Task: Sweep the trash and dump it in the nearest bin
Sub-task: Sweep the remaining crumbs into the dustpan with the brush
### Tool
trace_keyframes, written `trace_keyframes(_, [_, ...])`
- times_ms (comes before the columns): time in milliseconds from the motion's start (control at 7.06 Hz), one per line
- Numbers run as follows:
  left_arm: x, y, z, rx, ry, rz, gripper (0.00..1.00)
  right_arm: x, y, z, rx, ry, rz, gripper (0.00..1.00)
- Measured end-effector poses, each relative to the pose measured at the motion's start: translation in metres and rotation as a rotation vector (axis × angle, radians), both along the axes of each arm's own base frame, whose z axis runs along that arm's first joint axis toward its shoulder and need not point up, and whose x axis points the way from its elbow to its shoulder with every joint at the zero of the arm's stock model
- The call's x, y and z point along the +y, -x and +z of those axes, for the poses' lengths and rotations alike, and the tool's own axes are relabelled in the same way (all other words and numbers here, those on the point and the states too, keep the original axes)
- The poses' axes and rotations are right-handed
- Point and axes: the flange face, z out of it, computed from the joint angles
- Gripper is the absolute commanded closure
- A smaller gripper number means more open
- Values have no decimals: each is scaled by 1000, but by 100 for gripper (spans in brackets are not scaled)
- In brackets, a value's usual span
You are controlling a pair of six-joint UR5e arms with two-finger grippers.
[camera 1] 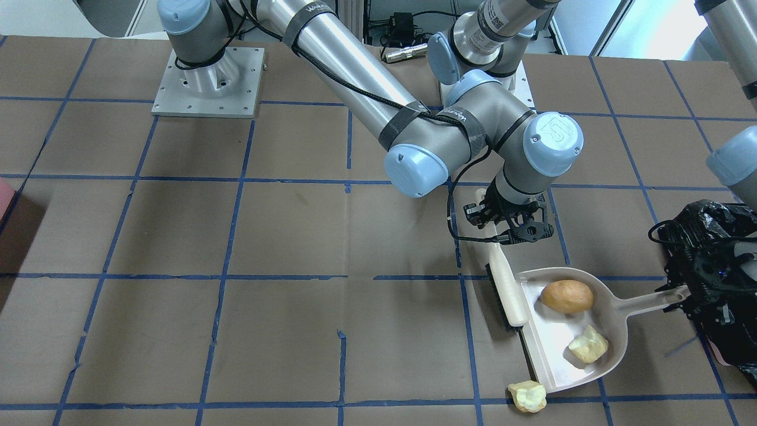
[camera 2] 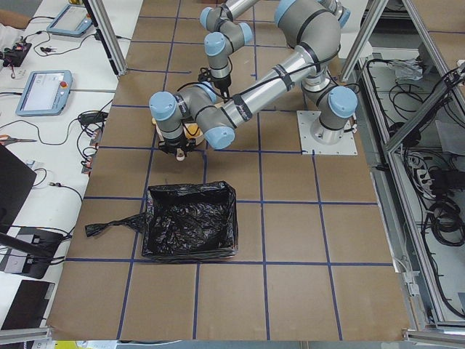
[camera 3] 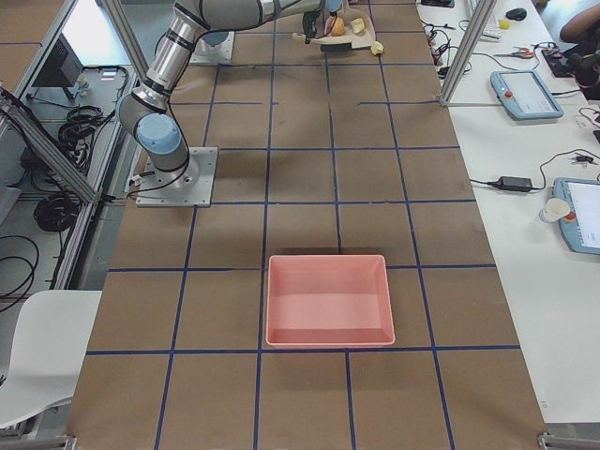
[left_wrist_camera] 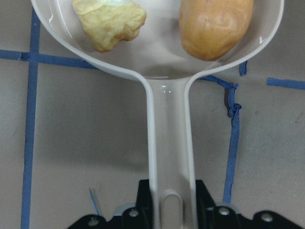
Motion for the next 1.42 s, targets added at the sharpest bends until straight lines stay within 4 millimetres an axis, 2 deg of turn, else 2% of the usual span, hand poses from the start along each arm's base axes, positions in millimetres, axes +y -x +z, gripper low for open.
trace_keyframes(283, [-1,-4,2,-9,16,17,96,-24,25,13,62,71,21,99])
trace_keyframes(425, [-3,-8,3,-22,37,31,96,-49,43,13,58,96,49,99])
trace_keyframes(566, [-5,-11,1,-27,45,58,96,-80,62,9,35,127,62,99])
trace_keyframes(849, [-11,-12,-14,-1,50,93,95,-123,86,-11,-5,161,68,99])
trace_keyframes(1132, [-14,-11,-21,28,57,96,95,-143,78,-22,-61,172,86,99])
trace_keyframes(1274, [-14,-10,-22,31,58,96,95,-143,66,-29,-74,176,129,99])
trace_keyframes(1416, [-14,-10,-22,33,59,96,95,-135,52,-36,-79,174,189,99])
